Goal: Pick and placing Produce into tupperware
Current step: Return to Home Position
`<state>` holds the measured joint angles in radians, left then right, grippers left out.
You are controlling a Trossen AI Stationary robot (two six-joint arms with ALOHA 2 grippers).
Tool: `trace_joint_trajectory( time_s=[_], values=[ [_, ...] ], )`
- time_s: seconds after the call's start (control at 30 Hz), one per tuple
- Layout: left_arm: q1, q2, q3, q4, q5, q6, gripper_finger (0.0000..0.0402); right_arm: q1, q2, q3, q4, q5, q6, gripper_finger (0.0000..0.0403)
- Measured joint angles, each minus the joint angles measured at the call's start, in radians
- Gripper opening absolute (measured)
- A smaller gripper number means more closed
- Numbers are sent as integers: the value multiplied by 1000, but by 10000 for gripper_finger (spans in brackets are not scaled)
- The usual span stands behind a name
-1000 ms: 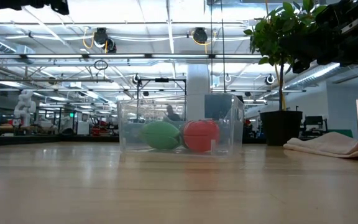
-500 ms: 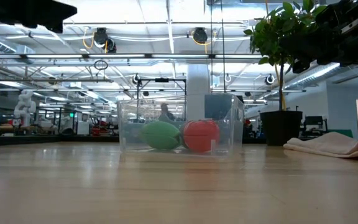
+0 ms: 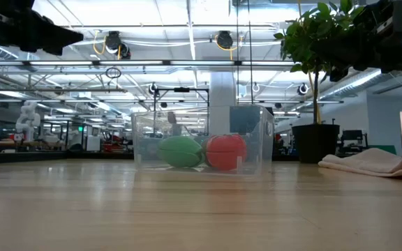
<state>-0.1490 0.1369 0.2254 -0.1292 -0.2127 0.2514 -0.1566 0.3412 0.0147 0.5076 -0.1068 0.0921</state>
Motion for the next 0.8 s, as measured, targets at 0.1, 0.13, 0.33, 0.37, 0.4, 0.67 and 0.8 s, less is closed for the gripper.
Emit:
trace_joint_trajectory(
  time_s=[0.1,0.13,0.33,0.37,0.4,0.67,0.8],
  values=[
    [0,-33,-13,-50,-24,-6,0,-1,0,0,-12,42,-8,0],
    [0,-46,-18,-57,-26,-8,0,-3,0,0,-17,46,-13,0],
    [0,-75,-28,-68,-33,2,0,-45,1,0,-26,54,-23,0],
    [0,-75,-28,-68,-35,2,0,-55,1,0,-26,54,-26,0],
    [0,-74,-28,-69,-43,2,0,-67,1,0,-26,54,-28,0],
    [0,-72,-28,-69,-104,-21,0,-162,0,0,-26,54,-24,0],
    [7,-72,-28,-69,-145,-37,0,-187,0,0,-27,25,-25,0]
  ],
)
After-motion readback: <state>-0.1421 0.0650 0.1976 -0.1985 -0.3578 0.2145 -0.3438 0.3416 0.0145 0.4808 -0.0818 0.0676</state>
